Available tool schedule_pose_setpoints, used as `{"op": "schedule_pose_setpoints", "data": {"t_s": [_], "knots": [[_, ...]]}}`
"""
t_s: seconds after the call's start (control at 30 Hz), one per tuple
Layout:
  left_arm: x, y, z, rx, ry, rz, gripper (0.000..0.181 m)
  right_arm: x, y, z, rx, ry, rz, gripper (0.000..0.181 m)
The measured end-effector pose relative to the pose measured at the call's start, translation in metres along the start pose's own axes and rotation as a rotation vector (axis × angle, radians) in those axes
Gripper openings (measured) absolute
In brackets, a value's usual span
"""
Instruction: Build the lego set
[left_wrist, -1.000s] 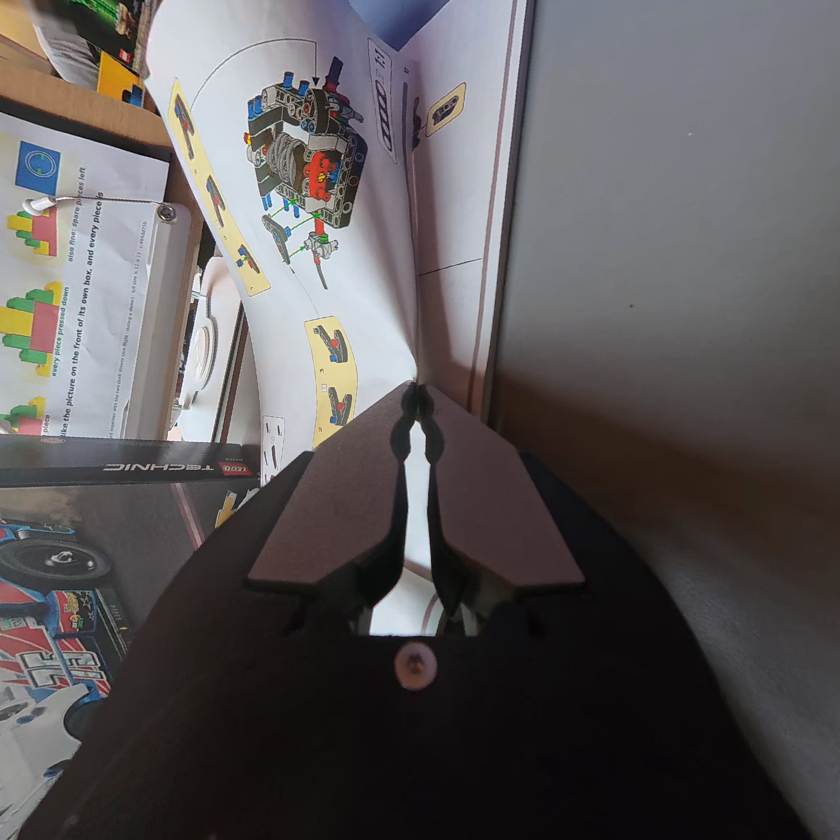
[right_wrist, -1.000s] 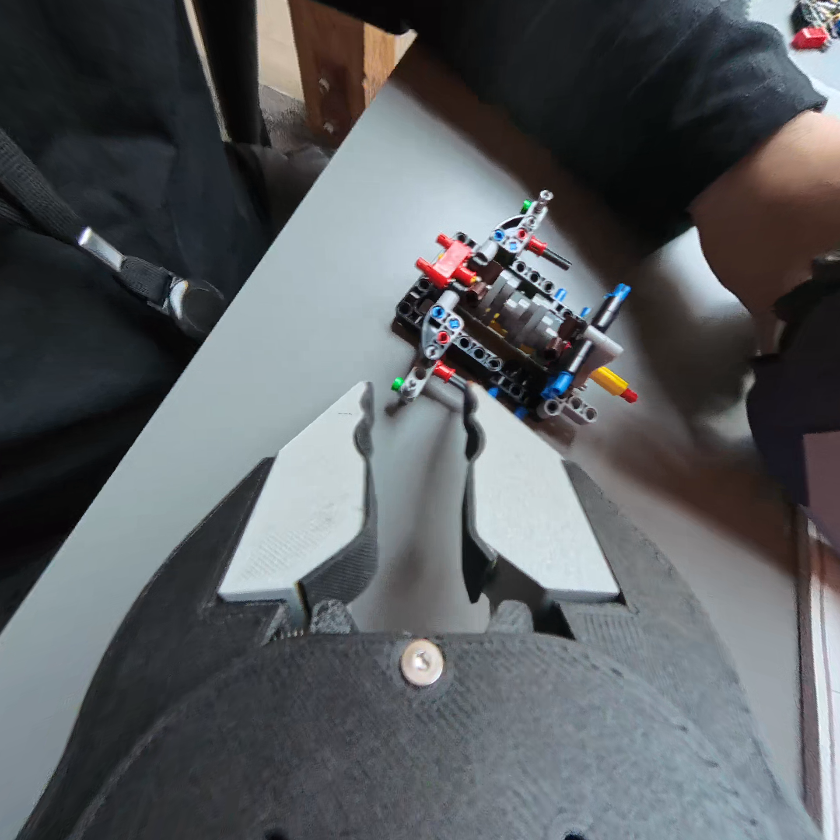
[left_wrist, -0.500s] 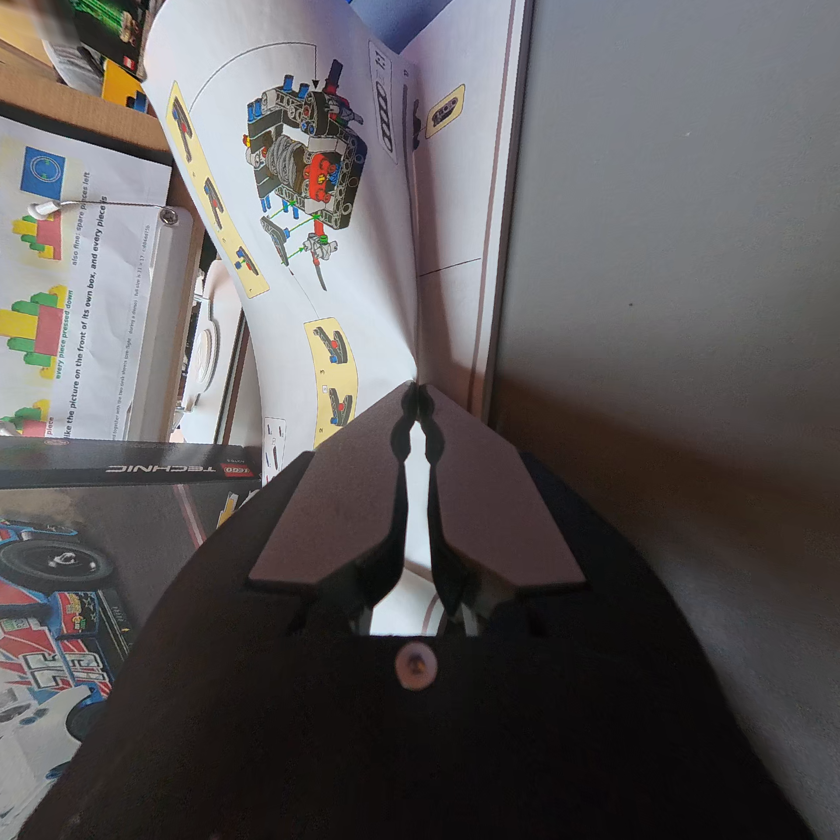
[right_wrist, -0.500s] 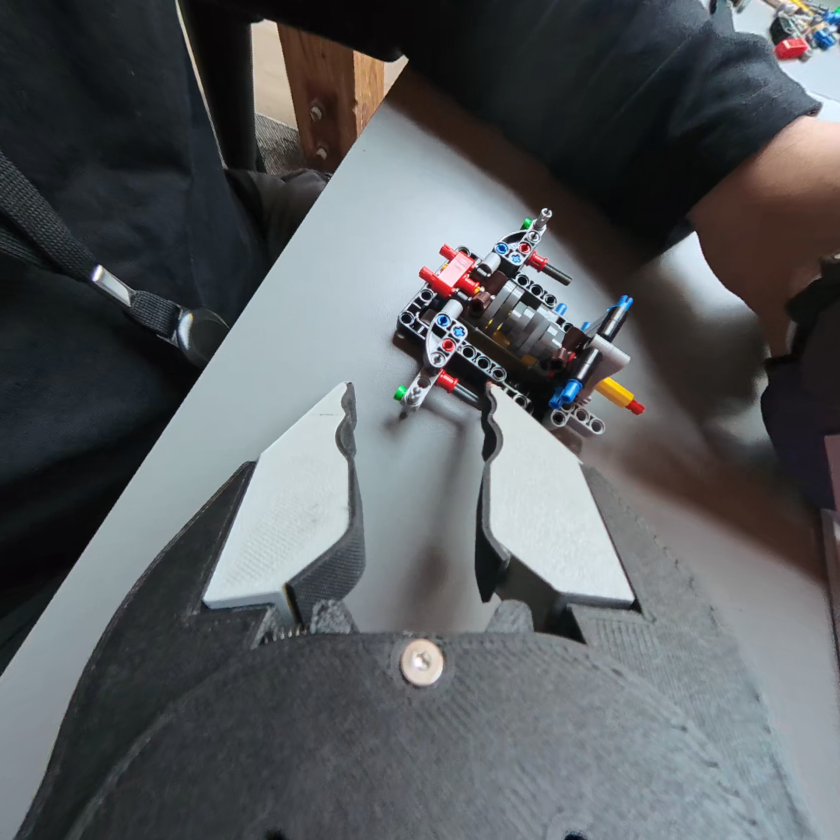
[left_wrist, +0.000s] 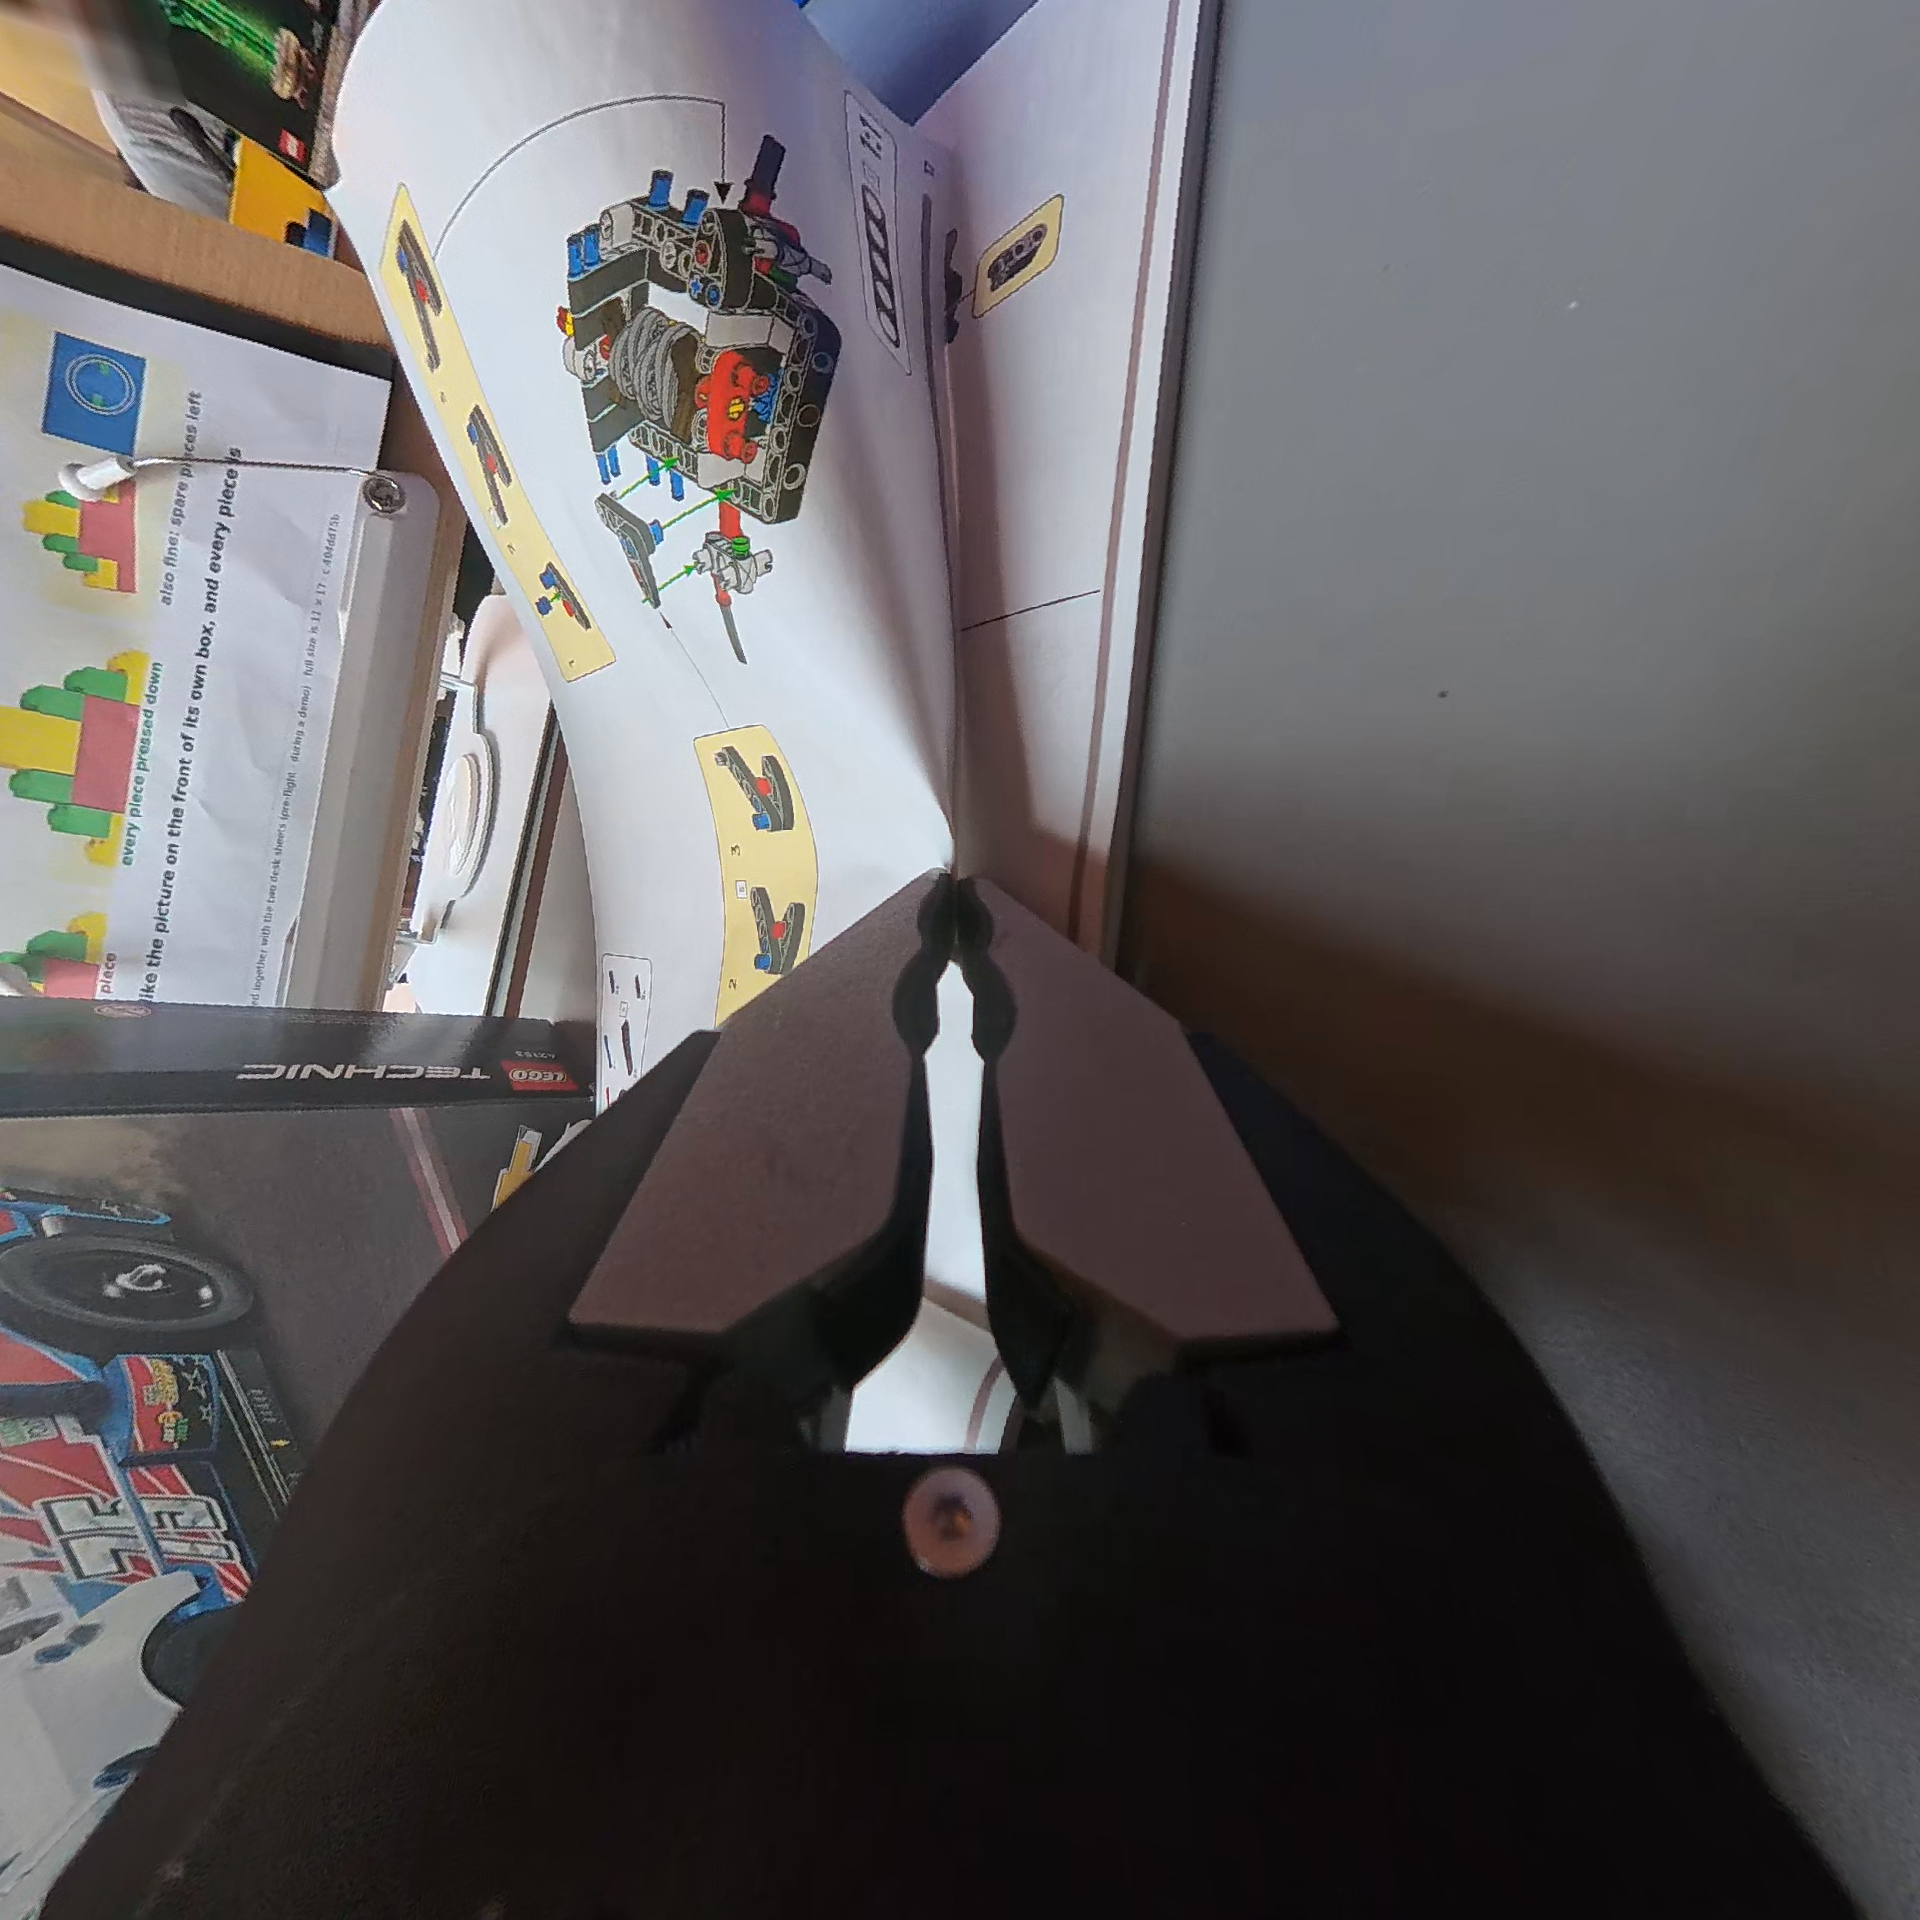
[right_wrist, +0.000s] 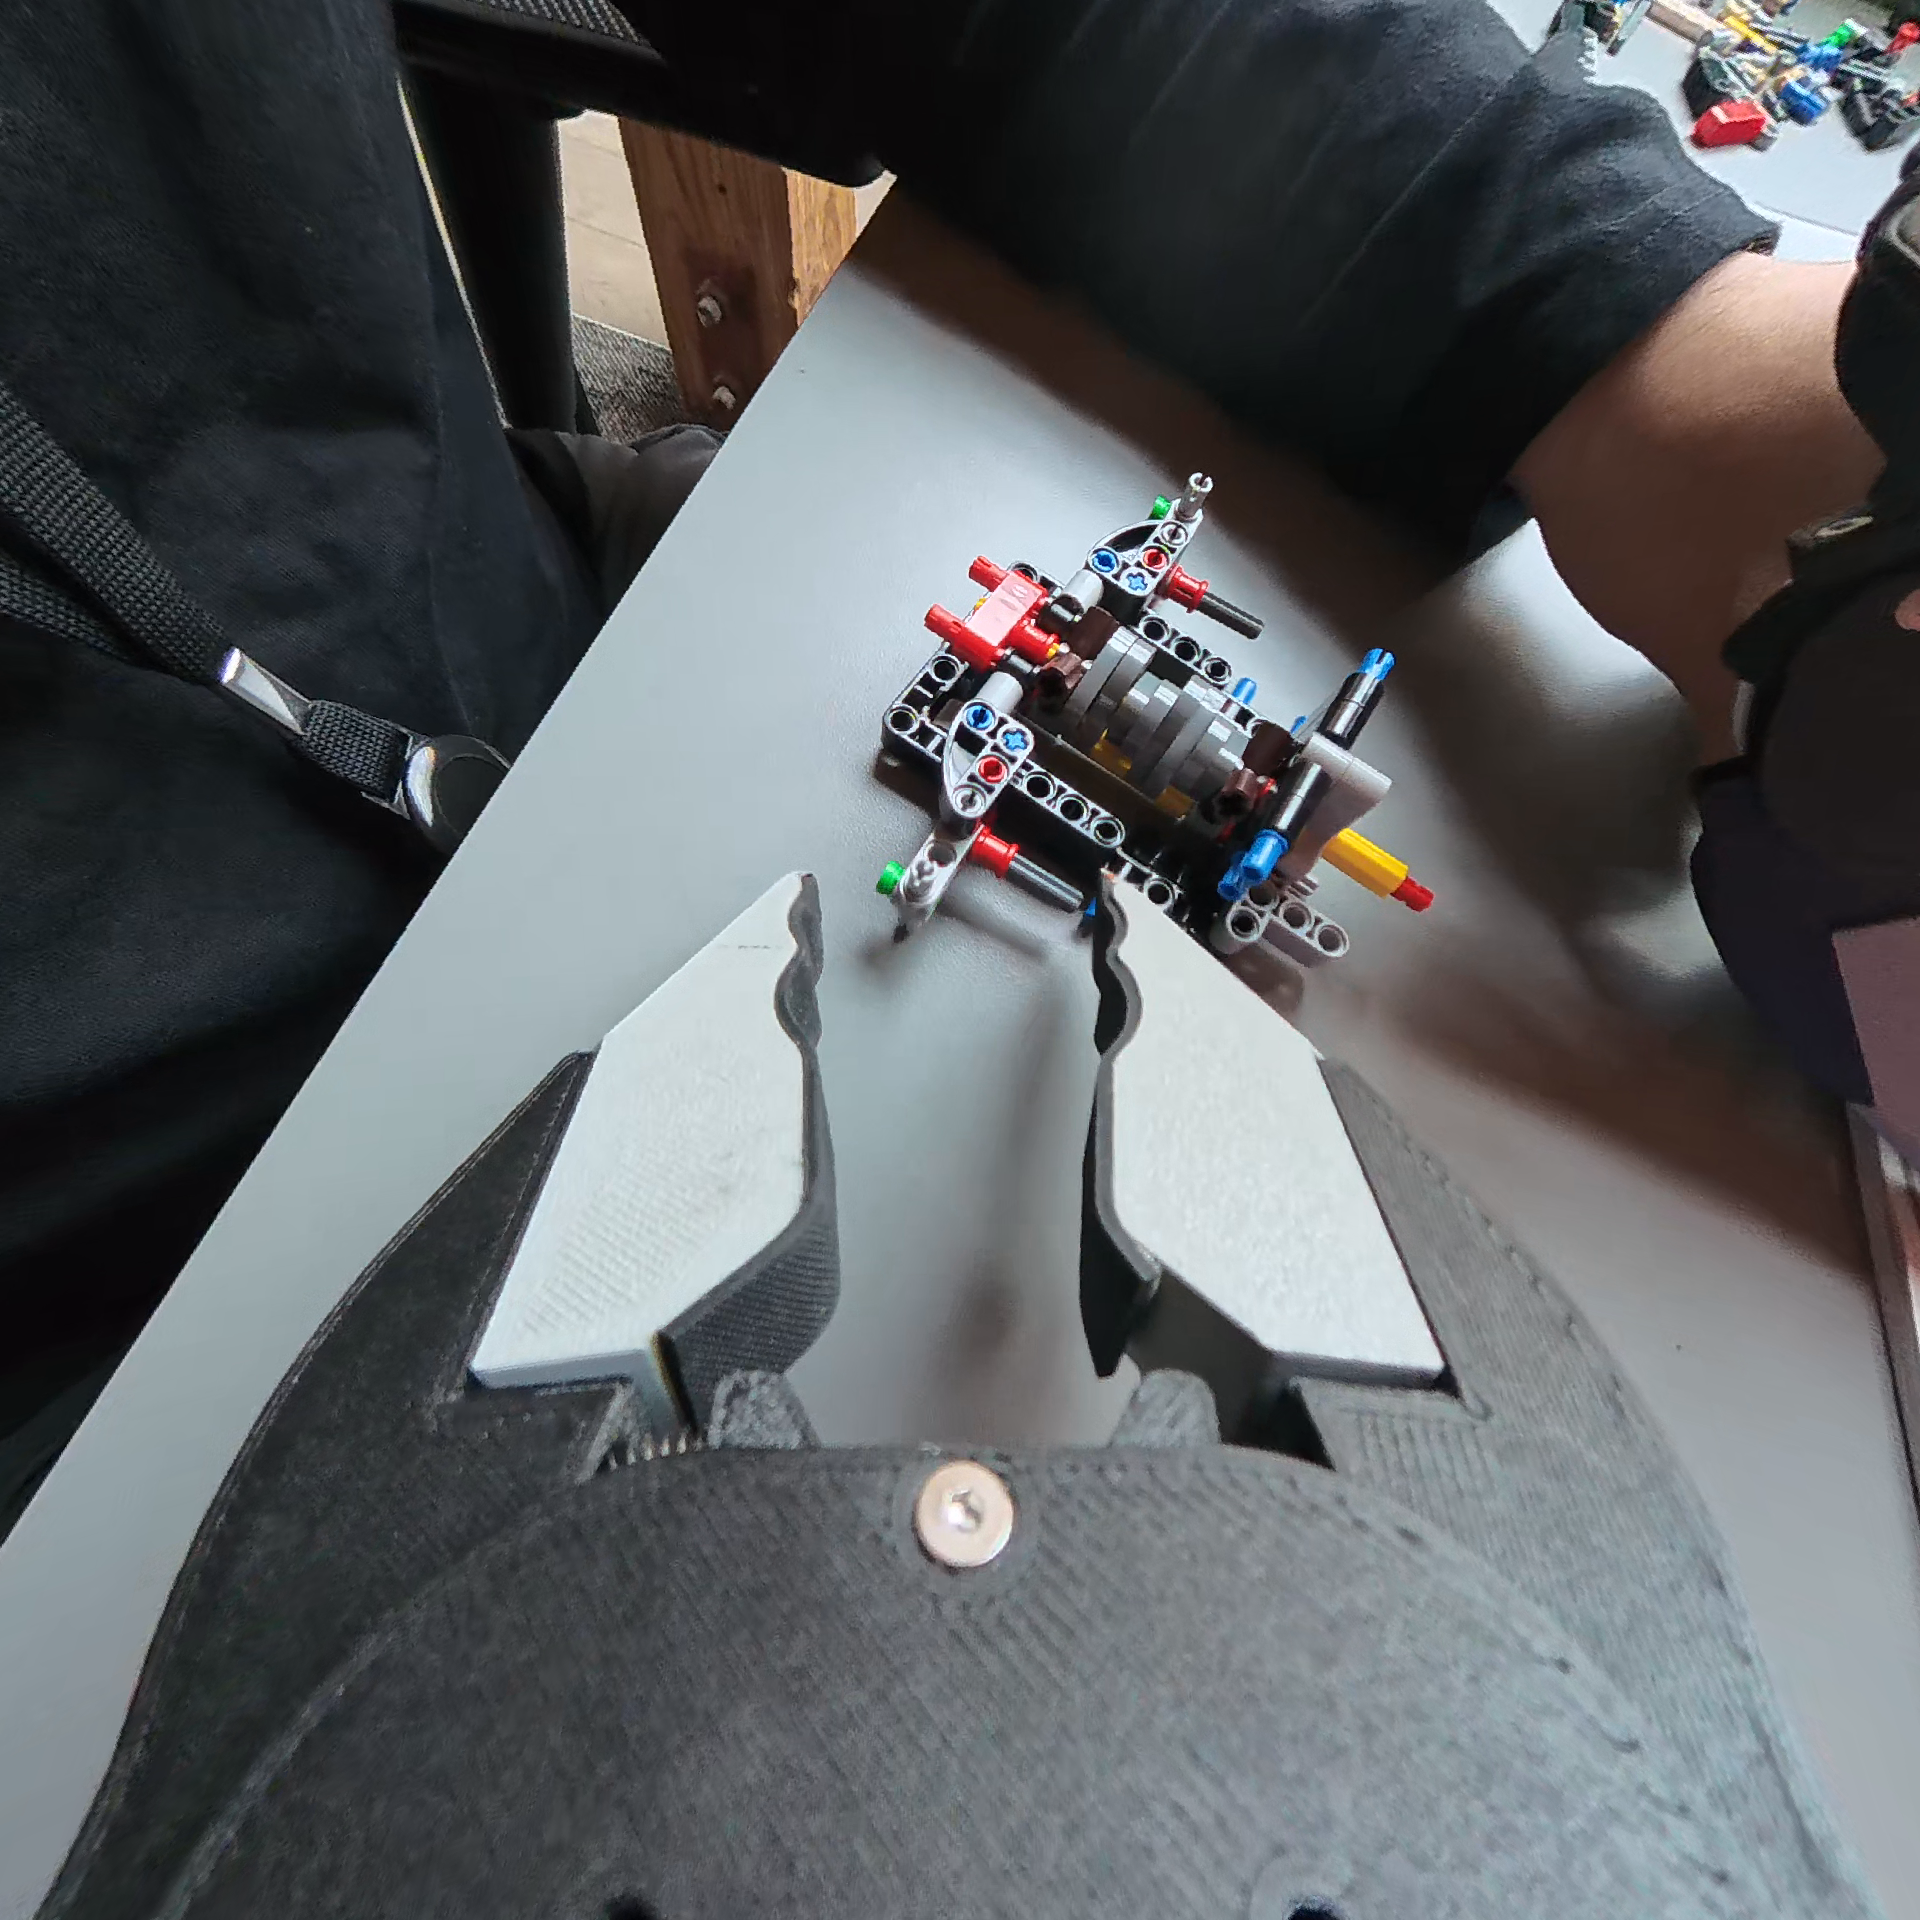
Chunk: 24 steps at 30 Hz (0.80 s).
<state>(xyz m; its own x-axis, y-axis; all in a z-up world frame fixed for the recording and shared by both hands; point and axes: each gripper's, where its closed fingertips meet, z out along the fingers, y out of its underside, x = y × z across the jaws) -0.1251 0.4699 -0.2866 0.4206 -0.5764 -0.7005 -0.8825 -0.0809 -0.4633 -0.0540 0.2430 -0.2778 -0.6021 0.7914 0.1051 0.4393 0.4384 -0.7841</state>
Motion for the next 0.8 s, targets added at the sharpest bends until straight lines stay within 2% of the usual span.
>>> {"op": "schedule_pose_setpoints", "data": {"t_s": [0.8], "knots": [[0.0001, -0.0001, -0.0001, -0.001, -0.008, 0.008, 0.0, 0.0022, 0.0007, -0.006, 0.022, 0.008, 0.026, 0.046]]}}
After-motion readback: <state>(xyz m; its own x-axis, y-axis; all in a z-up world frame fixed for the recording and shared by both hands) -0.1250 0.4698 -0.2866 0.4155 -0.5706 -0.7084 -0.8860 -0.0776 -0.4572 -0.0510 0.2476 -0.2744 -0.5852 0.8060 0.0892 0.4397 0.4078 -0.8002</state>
